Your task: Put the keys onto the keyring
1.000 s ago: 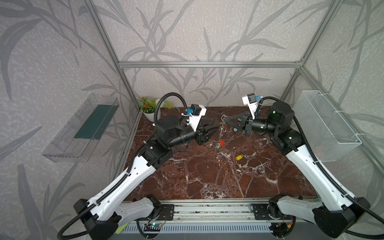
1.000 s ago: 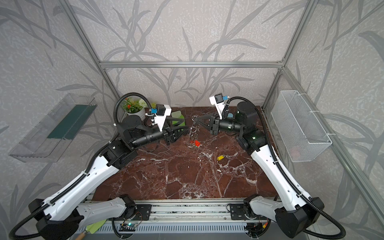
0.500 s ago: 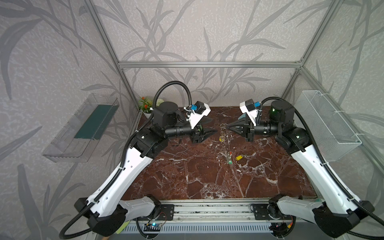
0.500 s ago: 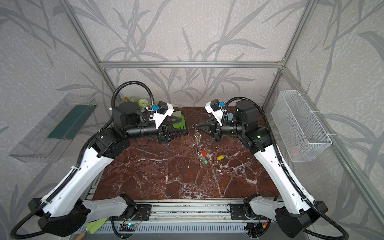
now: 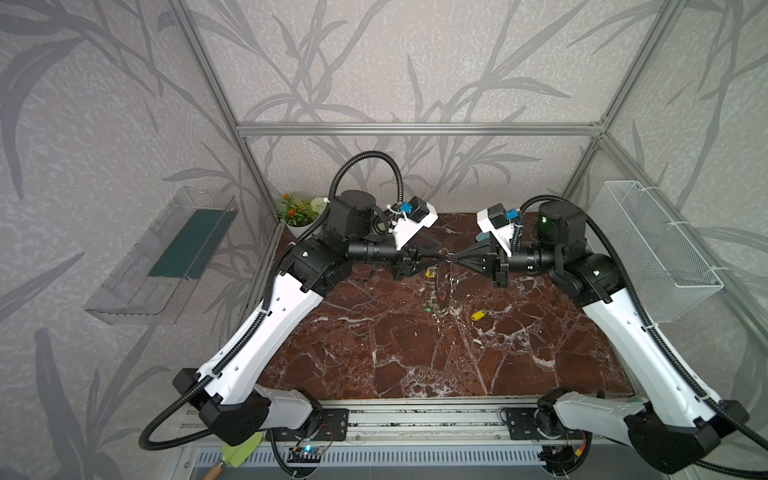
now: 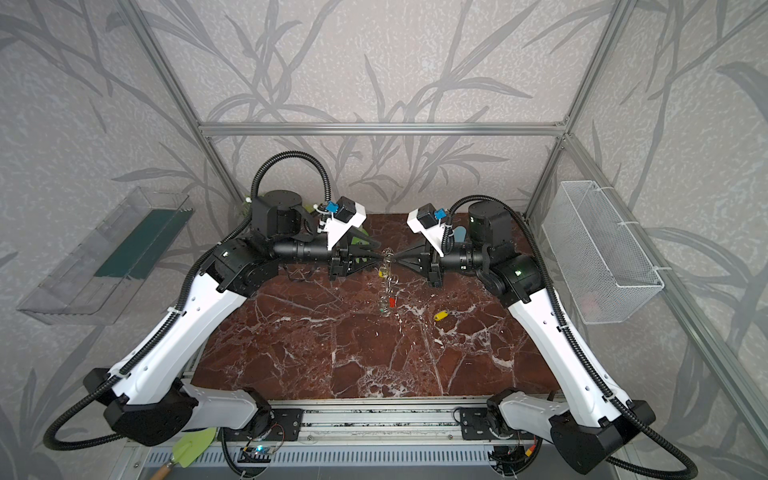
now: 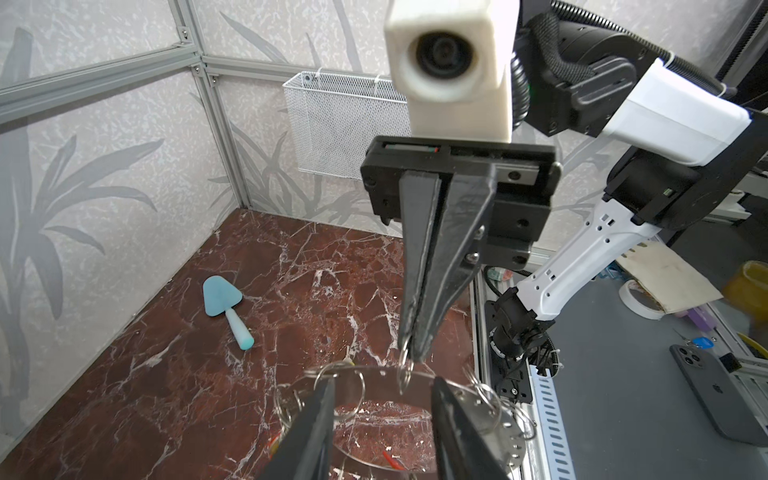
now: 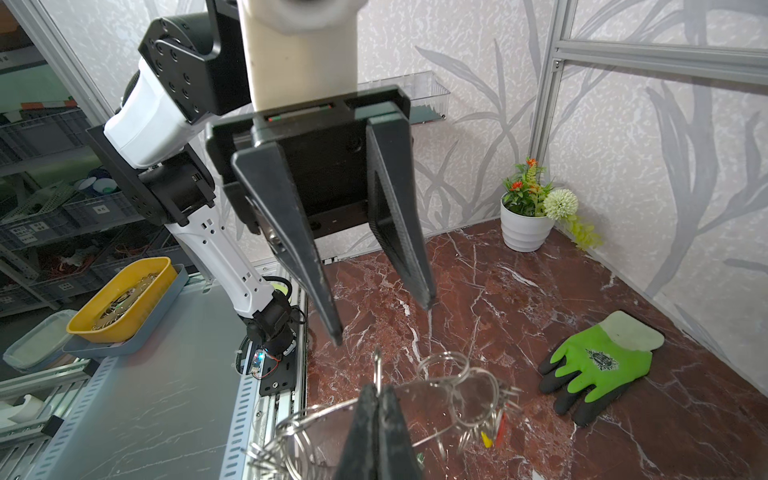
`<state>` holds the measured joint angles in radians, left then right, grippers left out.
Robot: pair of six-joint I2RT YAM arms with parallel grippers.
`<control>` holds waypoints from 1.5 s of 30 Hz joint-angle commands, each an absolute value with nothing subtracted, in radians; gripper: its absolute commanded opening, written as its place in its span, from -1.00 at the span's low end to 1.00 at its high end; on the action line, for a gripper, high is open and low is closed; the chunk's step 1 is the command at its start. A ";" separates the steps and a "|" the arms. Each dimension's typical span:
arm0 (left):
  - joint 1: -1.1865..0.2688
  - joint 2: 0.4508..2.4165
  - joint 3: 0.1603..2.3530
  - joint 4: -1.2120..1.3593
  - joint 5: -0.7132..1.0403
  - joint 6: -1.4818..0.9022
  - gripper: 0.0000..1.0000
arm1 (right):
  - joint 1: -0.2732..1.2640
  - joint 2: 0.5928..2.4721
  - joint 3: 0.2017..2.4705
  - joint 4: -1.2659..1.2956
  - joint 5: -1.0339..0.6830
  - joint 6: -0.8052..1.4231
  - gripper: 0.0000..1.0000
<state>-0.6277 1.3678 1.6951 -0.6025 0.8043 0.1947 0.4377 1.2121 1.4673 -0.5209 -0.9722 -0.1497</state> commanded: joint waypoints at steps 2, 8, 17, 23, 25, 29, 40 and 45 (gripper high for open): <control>-0.634 1.393 1.738 -0.656 0.854 0.245 -0.28 | 0.444 1.213 1.481 -0.470 -1.009 -0.134 -1.00; -0.640 1.429 1.781 -0.710 0.876 0.274 -0.49 | 0.443 1.209 1.472 -0.448 -1.009 -0.117 -1.00; -0.640 1.438 1.792 -0.713 0.885 0.275 -0.90 | 0.443 1.212 1.461 -0.438 -1.014 -0.106 -1.00; -0.641 1.425 1.758 -0.649 0.917 0.207 -1.00 | 0.443 1.213 1.461 -0.436 -1.016 -0.088 -1.00; -0.640 1.408 1.720 -0.583 0.921 0.153 -1.00 | 0.442 1.213 1.464 -0.421 -1.007 -0.066 -1.00; -0.641 1.358 1.633 -0.432 0.906 0.056 -1.00 | 0.423 1.200 1.458 -0.362 -0.969 0.032 -0.49; -0.640 1.251 1.399 0.081 0.827 -0.297 -1.00 | 0.347 1.148 1.357 -0.129 -0.998 0.263 -0.04; -0.649 1.229 1.339 0.213 0.766 -0.400 -1.00 | 0.344 1.139 1.320 -0.020 -1.012 0.347 -0.04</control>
<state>-0.6415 1.2675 1.3552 0.0135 0.8089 -0.2878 0.3466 1.1622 1.3293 -0.1352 -0.9859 0.2672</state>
